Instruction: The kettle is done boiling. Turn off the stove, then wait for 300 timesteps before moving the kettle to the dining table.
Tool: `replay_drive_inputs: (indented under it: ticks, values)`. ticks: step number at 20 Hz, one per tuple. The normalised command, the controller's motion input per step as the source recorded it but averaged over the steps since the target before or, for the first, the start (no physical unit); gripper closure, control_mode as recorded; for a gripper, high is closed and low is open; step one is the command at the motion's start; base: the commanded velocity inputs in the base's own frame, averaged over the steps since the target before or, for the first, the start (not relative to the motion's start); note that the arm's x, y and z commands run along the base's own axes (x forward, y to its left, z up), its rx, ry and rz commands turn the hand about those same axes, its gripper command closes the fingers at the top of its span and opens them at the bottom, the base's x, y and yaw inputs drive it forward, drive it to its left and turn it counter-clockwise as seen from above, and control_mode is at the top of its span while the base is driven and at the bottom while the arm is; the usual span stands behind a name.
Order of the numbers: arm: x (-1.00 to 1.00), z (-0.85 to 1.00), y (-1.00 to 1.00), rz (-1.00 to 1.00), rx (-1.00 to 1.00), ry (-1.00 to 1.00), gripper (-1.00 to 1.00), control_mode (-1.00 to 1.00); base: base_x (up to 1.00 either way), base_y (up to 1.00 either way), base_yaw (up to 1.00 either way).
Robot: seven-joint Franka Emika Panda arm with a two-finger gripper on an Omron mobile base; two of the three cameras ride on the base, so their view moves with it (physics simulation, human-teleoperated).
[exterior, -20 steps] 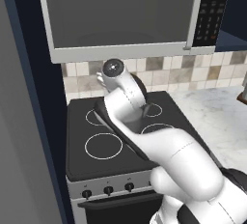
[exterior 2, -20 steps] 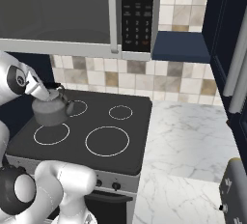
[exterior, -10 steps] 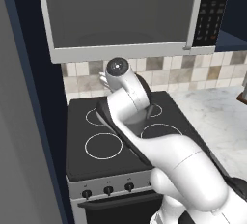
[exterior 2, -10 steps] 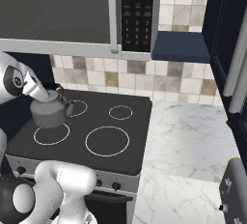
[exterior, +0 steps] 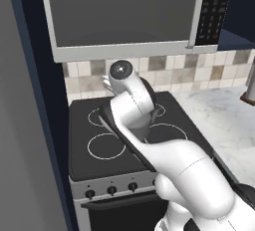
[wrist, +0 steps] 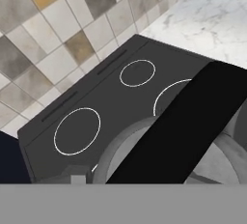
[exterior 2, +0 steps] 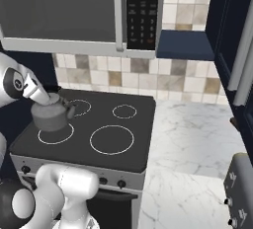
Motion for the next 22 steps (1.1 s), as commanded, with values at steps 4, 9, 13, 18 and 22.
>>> replay_drive_inputs:
  ticks: [4, 9, 13, 18, 22]
  values:
    - [0.00, 0.00, 0.00, 0.00, 0.00, 0.00, 1.00, 1.00, -0.39, 0.25, -0.12]
    - [0.00, 0.00, 0.00, 0.00, 0.00, 0.00, 1.00, 1.00, -0.33, 0.32, -0.21]
    - [0.00, 0.00, 0.00, 0.00, 0.00, 0.00, 1.00, 1.00, -0.34, 0.45, -0.31]
    - [0.00, 0.00, 0.00, 0.00, 0.00, 0.00, 1.00, 1.00, -0.42, 0.52, -0.40]
    - [0.00, 0.00, 0.00, 0.00, 0.00, 0.00, 1.00, 1.00, -0.54, 0.45, -0.40]
